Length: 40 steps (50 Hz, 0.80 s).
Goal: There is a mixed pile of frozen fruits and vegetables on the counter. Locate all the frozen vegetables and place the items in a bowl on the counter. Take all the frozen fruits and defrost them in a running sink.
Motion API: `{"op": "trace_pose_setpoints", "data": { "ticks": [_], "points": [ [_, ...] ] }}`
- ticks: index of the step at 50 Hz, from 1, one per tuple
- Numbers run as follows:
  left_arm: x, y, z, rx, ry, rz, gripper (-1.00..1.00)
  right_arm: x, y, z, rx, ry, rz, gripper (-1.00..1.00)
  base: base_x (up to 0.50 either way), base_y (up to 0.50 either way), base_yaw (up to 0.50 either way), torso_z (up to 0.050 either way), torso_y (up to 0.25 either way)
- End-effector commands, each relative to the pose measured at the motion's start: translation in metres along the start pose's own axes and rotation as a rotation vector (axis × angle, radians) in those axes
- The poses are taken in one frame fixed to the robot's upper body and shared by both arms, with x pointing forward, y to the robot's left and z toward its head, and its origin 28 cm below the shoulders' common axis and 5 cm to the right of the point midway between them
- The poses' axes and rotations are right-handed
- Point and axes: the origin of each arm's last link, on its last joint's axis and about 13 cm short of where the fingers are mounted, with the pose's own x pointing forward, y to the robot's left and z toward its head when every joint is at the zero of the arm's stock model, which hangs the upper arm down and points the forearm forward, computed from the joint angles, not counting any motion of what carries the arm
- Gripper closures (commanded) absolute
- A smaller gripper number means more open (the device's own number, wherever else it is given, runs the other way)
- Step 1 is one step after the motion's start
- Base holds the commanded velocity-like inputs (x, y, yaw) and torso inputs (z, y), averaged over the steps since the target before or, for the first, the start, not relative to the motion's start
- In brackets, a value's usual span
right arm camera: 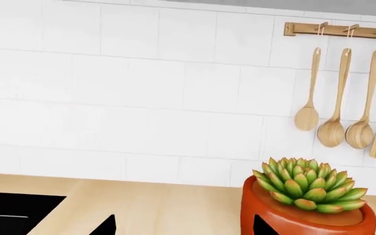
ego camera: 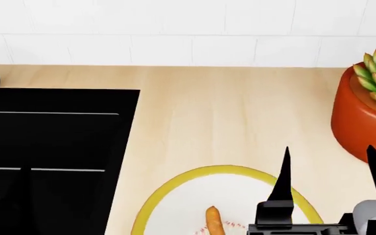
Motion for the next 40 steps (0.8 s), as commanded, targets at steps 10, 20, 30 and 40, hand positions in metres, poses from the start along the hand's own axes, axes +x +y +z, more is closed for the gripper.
{"op": "trace_pose_setpoints", "data": {
  "ticks": [10, 20, 30, 40],
  "points": [
    [0.0014, 0.0043, 0.0029, -0.01, -0.023, 0.029, -1.0, -0.0053, -0.0013, 0.0066, 0.011, -0.044, -0.004, -1.0, -0.09, 0.5, 0.0, 0.0, 0.0],
    [0.0014, 0.0069, 0.0035, -0.013, -0.024, 0.035, -1.0, -0.0054, 0.0042, 0.0036, -0.012, -0.034, 0.016, -1.0, -0.08, 0.5, 0.0, 0.0, 0.0],
    [0.0025, 0.0051, 0.0033, -0.012, -0.024, 0.032, -1.0, -0.0073, 0.0033, 0.0048, -0.016, -0.038, -0.001, -1.0, 0.0, 0.5, 0.0, 0.0, 0.0],
    [0.0012, 0.0068, 0.0037, -0.012, -0.026, 0.034, -1.0, -0.0064, 0.0048, 0.0042, -0.036, -0.04, 0.006, -1.0, 0.0, 0.5, 0.0, 0.0, 0.0]
  ]
}}
